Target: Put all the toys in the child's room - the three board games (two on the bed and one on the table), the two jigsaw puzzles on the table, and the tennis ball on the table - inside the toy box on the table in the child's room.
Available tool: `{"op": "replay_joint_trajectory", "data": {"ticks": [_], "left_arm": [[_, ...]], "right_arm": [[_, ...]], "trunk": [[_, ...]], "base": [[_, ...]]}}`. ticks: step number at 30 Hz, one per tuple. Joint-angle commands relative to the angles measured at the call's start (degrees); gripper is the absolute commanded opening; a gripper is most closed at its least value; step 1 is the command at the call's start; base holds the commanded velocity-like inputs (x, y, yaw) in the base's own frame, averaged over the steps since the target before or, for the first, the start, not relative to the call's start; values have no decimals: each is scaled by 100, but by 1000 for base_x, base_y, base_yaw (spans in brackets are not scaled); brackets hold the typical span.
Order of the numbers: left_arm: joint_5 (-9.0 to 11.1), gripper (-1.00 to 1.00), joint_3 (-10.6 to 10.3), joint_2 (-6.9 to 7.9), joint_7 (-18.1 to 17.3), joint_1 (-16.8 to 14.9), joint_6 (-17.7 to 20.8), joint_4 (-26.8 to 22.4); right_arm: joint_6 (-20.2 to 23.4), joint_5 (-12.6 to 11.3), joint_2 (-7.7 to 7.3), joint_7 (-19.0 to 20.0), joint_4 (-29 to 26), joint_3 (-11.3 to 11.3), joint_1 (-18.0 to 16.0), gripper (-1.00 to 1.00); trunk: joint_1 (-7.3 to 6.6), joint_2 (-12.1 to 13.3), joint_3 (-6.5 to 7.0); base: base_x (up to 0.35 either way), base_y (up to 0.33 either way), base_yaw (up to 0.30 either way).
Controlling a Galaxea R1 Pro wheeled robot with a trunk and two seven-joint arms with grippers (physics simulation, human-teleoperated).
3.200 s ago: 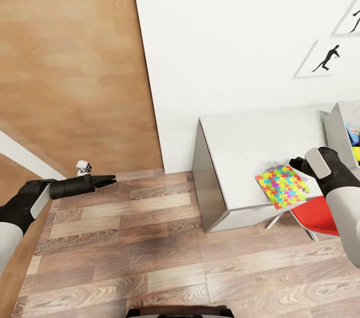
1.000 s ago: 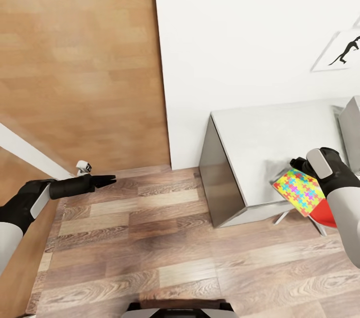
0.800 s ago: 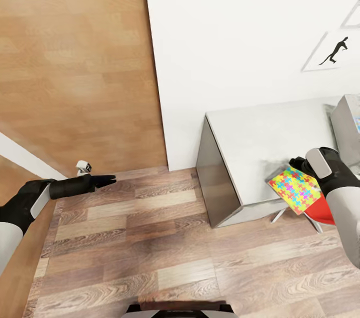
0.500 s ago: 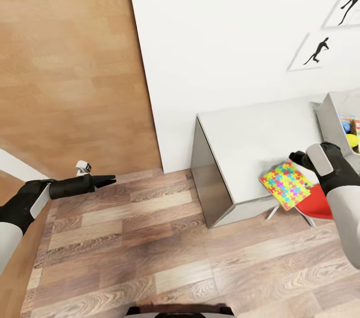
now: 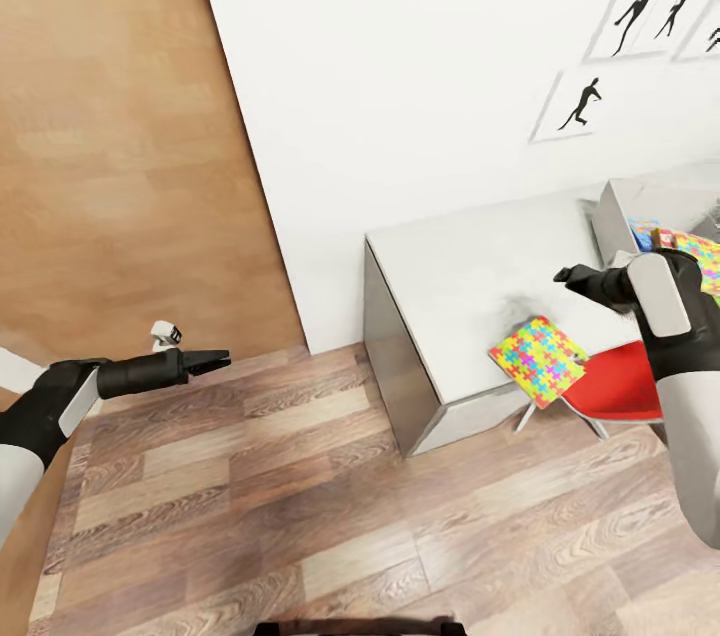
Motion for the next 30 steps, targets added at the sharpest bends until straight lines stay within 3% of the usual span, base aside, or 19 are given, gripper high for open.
{"op": "replay_joint_trajectory", "data": {"ticks": [1, 2, 3, 4, 5, 6, 7, 9, 11, 12, 14, 16, 19, 21, 24, 27, 30], "left_arm": [[38, 100, -31, 9, -7, -4, 60, 1], [38, 100, -31, 10, -6, -4, 60, 1], [38, 100, -31, 8, -6, -4, 60, 1], [39, 100, -31, 6, -3, -4, 60, 1], [39, 100, -31, 6, -3, -4, 60, 1], [39, 100, -31, 4, -2, -4, 60, 1], [39, 100, -31, 2, -2, -4, 60, 1], [39, 100, -31, -2, -1, -4, 58, 1], [39, 100, -31, -3, -1, -4, 59, 1], [39, 100, -31, -4, -1, -4, 56, 1], [39, 100, -31, -8, -1, -4, 53, 1], [39, 100, -31, -8, -1, -4, 52, 1], [33, 100, -31, -5, 2, -4, 52, 1], [31, 100, -31, -5, 4, -4, 51, 1], [30, 100, -31, -6, 7, -4, 51, 1], [30, 100, -31, -11, 11, -4, 51, 1], [26, 100, -31, -12, 14, -4, 51, 1]], "right_arm": [[190, -241, 2, -54, -101, 2, 36, 100], [281, -348, 4, -54, -158, 3, 63, 100], [450, -598, 2, -49, -294, 2, 138, 100], [617, -1110, -17, -45, -555, -2, 313, 100], [653, -1323, -28, -44, -665, -3, 395, 100], [708, -1807, -46, -43, -920, -8, 610, 100], [724, -2078, -55, -43, -1069, -10, 744, 100], [724, -3242, -80, -46, -1769, -32, 1436, 100], [724, -4230, -92, -48, -2573, -70, 2213, 100], [724, -4563, -94, -44, -2862, -128, 2580, 100], [724, -4921, -68, 65, -3143, -337, 3250, 100], [724, -5066, -42, 511, -3257, -541, 3822, 100], [724, -5117, -43, 1758, -3311, -738, 4602, 100], [724, -5100, -52, 2349, -3318, -872, 4940, 100], [724, -4767, -25, 2940, -3313, -1166, 5366, 100], [724, -4310, 27, 3233, -3290, -1276, 5628, 100], [724, -4126, 129, 3510, -3279, -1313, 5704, 100]], "trunk": [[4, -10, -1], [4, -10, 6], [4, -10, 14], [4, -10, 22], [4, -10, 30], [4, -10, 37], [4, -10, 45], [4, -10, 60], [4, -10, 76], [4, -10, 83], [4, -10, 99], [4, -10, 114], [4, -10, 138], [4, -10, 154], [4, -10, 179], [4, -10, 203], [4, -10, 227]], "base": [[0, 0, -179], [0, 0, -179], [0, 0, -179], [0, 0, -179], [0, 0, -179], [0, 0, -179], [0, 0, -179], [0, 0, -179], [0, 0, -179], [0, 0, -178], [0, 0, -178], [0, 0, -177], [0, 0, -173], [0, 0, -166], [0, 0, -157], [0, 0, -166], [0, 0, -187]]}}
